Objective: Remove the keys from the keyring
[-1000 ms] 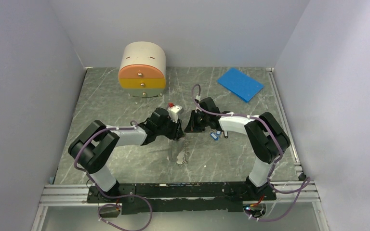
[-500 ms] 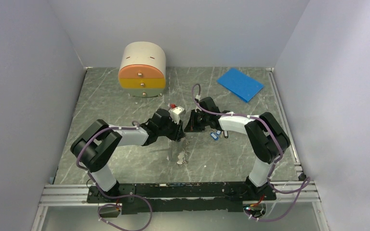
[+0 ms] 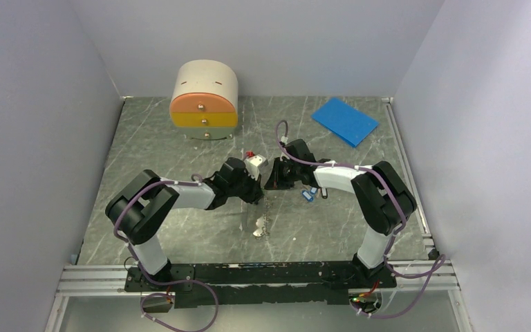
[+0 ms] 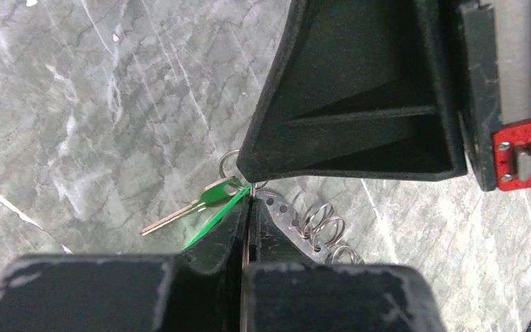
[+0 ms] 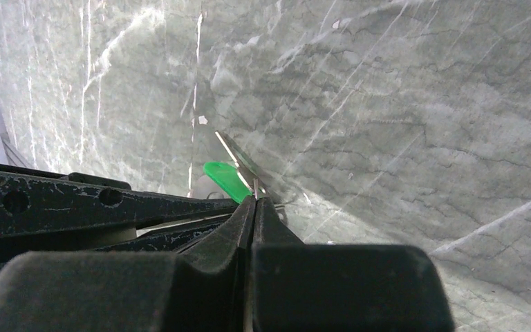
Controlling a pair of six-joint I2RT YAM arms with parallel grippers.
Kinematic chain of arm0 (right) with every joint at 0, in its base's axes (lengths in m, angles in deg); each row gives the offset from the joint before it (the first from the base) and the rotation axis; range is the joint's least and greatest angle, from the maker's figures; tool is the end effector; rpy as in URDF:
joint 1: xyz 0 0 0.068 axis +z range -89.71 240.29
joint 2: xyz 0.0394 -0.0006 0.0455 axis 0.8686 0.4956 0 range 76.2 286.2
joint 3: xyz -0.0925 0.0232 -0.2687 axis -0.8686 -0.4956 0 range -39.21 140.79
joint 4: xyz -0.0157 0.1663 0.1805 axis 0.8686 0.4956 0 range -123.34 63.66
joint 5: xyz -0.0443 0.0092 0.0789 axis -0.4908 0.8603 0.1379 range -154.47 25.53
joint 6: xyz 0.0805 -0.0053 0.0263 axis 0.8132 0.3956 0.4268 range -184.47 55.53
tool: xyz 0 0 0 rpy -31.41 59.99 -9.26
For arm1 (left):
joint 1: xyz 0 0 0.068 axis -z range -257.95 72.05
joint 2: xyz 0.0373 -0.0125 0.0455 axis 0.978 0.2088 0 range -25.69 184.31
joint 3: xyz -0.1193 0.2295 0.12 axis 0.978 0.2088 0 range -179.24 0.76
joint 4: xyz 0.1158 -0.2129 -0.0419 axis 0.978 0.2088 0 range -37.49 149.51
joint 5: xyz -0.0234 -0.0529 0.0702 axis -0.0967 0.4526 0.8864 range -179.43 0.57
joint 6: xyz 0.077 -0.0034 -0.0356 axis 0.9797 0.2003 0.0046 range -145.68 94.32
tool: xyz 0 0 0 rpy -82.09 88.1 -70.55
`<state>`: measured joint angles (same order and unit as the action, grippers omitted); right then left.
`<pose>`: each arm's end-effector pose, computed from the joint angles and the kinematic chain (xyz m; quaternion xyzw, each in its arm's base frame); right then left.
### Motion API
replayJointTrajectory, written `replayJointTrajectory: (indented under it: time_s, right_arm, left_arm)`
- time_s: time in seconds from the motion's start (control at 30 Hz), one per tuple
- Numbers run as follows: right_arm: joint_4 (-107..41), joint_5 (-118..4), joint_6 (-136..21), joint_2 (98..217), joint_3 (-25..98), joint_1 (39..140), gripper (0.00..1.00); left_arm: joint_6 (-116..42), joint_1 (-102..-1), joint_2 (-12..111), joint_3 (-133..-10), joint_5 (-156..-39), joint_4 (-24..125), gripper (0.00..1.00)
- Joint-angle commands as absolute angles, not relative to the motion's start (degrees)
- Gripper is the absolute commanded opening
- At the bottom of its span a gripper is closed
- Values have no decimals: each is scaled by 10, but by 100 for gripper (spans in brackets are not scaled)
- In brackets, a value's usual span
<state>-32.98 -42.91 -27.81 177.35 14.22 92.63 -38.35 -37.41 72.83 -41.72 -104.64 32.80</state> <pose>0.2959 0.2196 0.1498 -0.0323 0.9192 0.3429 0.1907 0.2578 -0.2462 0.1447 0.2711 0.8441 -0.3059 0.3471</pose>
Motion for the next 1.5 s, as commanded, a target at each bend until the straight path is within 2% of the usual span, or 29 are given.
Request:
replayJointTrajectory:
  time_s: [0.0, 0.43, 1.07, 1.37, 1.47]
  right_arm:
    - [-347, -416, -270, 1747, 154, 925, 0]
    - [-361, -393, -270, 1733, 138, 909, 0]
    - [-457, -354, -241, 1721, 80, 895, 0]
    - [-476, -353, -257, 1673, 75, 889, 0]
    - [-468, -352, -276, 1647, 81, 890, 0]
  left_arm:
    - [-362, -370, 708, -405, -1053, 281, 3]
    - [-364, -370, 626, -329, -1040, 187, 3]
    - [-399, -371, 574, -239, -1039, 33, 3]
    - [-407, -371, 552, -215, -1035, 18, 3]
    - [-413, -371, 560, -209, -1033, 7, 8]
